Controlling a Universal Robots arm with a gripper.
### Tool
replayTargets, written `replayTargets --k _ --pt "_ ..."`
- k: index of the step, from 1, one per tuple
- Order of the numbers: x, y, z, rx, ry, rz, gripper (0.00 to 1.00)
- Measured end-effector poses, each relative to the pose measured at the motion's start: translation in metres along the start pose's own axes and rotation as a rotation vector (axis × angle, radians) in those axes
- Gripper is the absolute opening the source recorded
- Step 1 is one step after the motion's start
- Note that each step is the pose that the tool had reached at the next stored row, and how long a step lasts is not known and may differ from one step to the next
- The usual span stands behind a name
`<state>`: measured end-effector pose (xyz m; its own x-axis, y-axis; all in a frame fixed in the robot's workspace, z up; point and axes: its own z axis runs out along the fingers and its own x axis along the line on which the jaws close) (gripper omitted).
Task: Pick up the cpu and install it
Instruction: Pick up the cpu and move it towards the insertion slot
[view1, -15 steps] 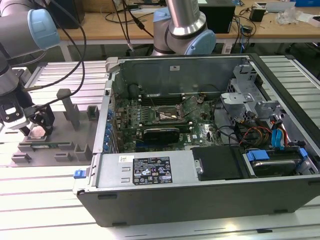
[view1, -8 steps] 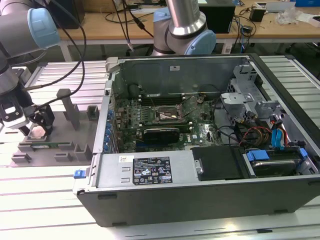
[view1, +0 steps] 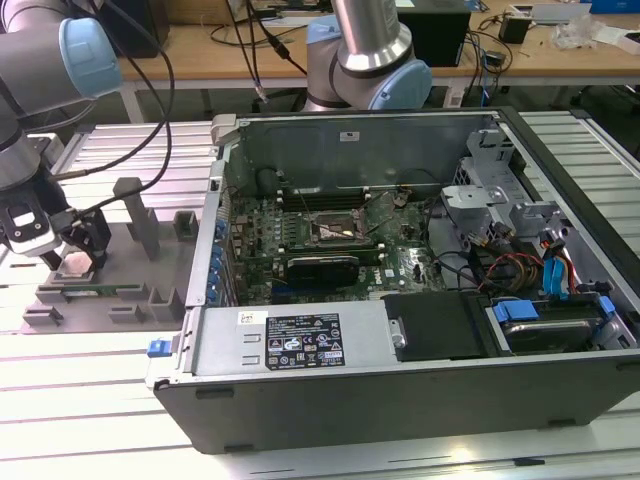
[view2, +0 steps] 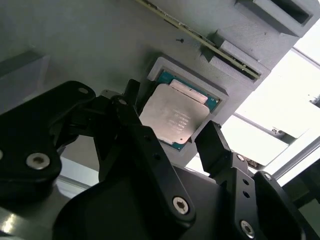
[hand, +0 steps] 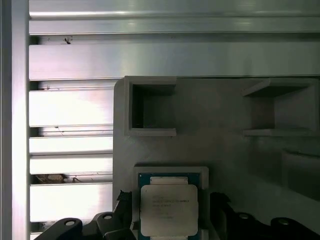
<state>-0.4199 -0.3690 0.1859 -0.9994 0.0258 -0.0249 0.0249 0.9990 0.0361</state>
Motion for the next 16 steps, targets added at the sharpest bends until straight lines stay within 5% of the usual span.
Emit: replayTargets --k 7,10,16 --pt "0.0 0.0 0.0003 -0.0001 -0.0002 0.0 0.72" --pt "0.0 0.0 0.0004 -0.0001 -0.0003 0.0 0.57" --pt "-0.0001 0.0001 -0.0015 -0.0002 -0.0003 0.0 0.57"
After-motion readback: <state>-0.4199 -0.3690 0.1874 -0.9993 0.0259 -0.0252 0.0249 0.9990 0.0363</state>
